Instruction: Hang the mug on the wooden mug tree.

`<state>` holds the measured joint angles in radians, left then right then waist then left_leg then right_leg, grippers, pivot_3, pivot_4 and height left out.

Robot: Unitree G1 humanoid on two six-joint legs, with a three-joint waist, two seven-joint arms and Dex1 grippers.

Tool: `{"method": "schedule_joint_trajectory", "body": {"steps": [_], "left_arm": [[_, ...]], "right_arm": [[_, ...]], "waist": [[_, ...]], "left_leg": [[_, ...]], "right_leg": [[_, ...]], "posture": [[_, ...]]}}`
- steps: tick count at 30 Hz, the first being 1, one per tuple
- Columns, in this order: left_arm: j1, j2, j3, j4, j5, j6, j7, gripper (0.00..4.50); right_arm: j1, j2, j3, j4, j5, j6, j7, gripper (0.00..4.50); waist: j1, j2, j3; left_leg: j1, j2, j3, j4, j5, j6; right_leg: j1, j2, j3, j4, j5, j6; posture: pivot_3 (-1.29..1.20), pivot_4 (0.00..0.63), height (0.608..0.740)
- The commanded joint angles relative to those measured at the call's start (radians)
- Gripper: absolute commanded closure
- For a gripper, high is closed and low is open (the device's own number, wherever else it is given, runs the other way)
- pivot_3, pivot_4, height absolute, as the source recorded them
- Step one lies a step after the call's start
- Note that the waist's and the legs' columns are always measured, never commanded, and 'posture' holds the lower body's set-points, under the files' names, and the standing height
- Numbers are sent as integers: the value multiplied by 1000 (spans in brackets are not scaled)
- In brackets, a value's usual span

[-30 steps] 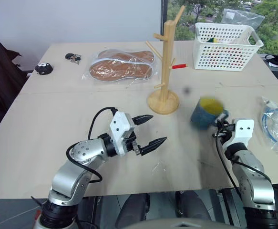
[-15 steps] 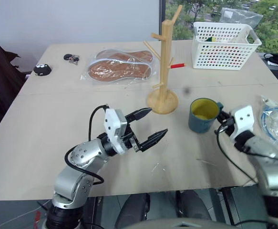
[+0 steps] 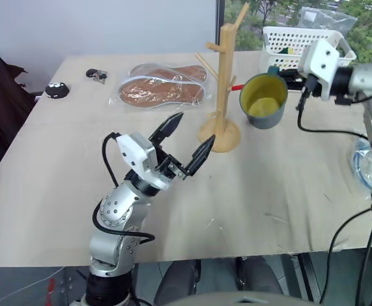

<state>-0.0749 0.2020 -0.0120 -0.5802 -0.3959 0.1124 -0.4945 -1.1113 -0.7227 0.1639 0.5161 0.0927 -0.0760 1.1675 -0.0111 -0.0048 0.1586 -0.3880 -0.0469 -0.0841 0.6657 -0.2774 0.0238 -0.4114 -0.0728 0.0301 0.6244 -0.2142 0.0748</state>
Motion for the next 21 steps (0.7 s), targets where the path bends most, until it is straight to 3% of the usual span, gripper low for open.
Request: {"method": "schedule_joint_trajectory", "body": {"steps": [1, 11, 21], "left_arm": [[13, -25, -15, -55, 44, -53, 55, 0], [18, -49, -41, -35, 74, -84, 99, 0], [2, -35, -46, -18, 60, -84, 88, 0]], "right_arm": [[-76, 6, 9, 102, -28, -122, 74, 4465], [-182, 71, 15, 259, -68, -242, 150, 4465], [-229, 102, 16, 330, -131, -246, 101, 4465]], "waist": [[2, 0, 0], [-1, 0, 0], [0, 0, 0]], "left_leg": [[-1, 0, 0, 0, 0, 0], [-3, 0, -1, 0, 0, 0], [-3, 0, 0, 0, 0, 0]], "right_leg": [[0, 0, -1, 0, 0, 0], [-3, 0, 0, 1, 0, 0], [-4, 0, 0, 1, 0, 0]], "posture": [[0, 150, 740], [0, 150, 740], [0, 150, 740]]}}
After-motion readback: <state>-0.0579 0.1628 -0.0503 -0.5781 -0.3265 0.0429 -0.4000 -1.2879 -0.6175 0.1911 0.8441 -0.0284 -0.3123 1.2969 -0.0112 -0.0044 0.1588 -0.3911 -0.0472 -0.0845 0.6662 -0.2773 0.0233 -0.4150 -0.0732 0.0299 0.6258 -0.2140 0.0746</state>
